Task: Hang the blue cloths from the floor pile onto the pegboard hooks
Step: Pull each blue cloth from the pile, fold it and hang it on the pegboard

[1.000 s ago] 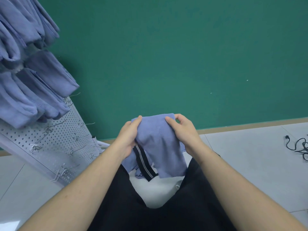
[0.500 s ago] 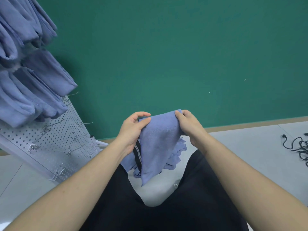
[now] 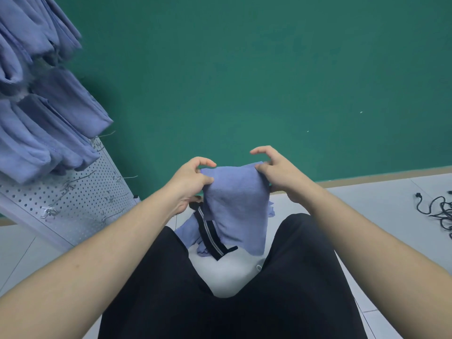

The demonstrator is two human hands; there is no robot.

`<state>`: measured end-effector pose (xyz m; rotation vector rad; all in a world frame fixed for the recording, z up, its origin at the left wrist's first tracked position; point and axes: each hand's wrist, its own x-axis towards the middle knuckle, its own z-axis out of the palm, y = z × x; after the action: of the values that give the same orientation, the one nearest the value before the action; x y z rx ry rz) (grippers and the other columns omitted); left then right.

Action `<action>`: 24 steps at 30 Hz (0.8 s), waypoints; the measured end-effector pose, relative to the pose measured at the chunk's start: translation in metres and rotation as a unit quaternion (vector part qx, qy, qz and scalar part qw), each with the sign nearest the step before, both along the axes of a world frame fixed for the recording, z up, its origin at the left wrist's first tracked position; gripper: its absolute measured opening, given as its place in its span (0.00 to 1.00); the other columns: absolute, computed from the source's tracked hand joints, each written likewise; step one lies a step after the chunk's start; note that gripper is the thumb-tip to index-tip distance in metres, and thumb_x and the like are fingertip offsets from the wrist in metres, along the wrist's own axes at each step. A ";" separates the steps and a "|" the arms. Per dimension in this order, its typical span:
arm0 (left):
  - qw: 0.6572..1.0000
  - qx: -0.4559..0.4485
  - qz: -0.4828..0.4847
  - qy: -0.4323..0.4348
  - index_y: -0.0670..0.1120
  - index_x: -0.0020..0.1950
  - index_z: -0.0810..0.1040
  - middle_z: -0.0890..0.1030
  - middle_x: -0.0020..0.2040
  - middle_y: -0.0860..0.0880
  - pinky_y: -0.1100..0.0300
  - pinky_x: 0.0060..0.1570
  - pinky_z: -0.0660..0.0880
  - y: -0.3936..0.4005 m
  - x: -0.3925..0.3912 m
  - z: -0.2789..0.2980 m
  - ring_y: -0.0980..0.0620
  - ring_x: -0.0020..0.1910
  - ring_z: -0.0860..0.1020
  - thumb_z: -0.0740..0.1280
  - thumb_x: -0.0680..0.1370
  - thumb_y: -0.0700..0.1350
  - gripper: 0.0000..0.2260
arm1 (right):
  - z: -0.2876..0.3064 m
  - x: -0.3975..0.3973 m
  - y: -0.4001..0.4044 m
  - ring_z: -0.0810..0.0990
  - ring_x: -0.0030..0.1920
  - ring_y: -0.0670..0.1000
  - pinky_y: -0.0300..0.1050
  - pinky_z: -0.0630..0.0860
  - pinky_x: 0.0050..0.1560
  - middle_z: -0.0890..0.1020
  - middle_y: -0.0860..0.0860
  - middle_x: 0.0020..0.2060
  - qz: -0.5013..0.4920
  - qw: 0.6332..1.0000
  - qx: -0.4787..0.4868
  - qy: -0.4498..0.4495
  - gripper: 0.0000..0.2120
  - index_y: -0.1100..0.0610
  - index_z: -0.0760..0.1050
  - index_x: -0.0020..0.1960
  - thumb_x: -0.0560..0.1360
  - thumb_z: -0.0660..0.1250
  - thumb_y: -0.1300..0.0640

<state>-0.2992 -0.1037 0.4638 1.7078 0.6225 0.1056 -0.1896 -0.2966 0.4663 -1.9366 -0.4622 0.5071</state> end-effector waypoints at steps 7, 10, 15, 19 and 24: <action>0.997 0.006 0.020 -0.068 0.61 0.52 0.79 0.69 0.55 0.49 0.51 0.44 0.75 -0.009 0.007 0.006 0.47 0.41 0.70 0.65 0.78 0.32 0.22 | 0.004 0.006 0.004 0.64 0.29 0.51 0.45 0.70 0.35 0.65 0.50 0.27 -0.015 0.989 -0.095 -0.109 0.24 0.40 0.71 0.69 0.81 0.51 0.63; 0.997 -0.027 0.018 -0.073 0.59 0.51 0.81 0.72 0.53 0.51 0.54 0.43 0.71 -0.012 0.011 0.009 0.50 0.41 0.71 0.66 0.78 0.33 0.19 | 0.006 0.004 0.005 0.64 0.32 0.53 0.51 0.77 0.38 0.64 0.51 0.29 -0.023 0.992 -0.096 -0.076 0.26 0.38 0.69 0.68 0.80 0.48 0.62; 0.993 -0.097 -0.033 -0.065 0.53 0.53 0.82 0.74 0.52 0.47 0.57 0.54 0.73 -0.009 0.009 0.013 0.53 0.51 0.75 0.74 0.72 0.32 0.17 | 0.011 0.004 0.008 0.70 0.36 0.51 0.46 0.75 0.42 0.72 0.50 0.37 -0.066 0.991 0.012 0.114 0.13 0.48 0.75 0.64 0.82 0.58 0.56; 0.994 -0.066 -0.090 -0.025 0.53 0.55 0.81 0.74 0.55 0.44 0.61 0.54 0.74 -0.003 0.006 0.019 0.54 0.55 0.75 0.72 0.71 0.28 0.22 | 0.016 0.008 0.003 0.76 0.48 0.52 0.47 0.77 0.51 0.77 0.53 0.51 -0.031 0.974 0.080 0.210 0.16 0.56 0.75 0.65 0.78 0.68 0.60; 0.987 -0.020 -0.152 0.040 0.51 0.55 0.81 0.77 0.56 0.44 0.63 0.45 0.77 0.002 0.004 0.024 0.52 0.48 0.79 0.68 0.74 0.26 0.21 | 0.021 0.013 -0.005 0.75 0.47 0.53 0.50 0.78 0.55 0.76 0.55 0.47 0.015 0.980 0.033 0.198 0.14 0.53 0.78 0.60 0.78 0.65 0.66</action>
<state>-0.2951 -0.1015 0.4880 1.7551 0.4118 -0.1911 -0.1767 -0.3021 0.4875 -1.7120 -0.2482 0.8645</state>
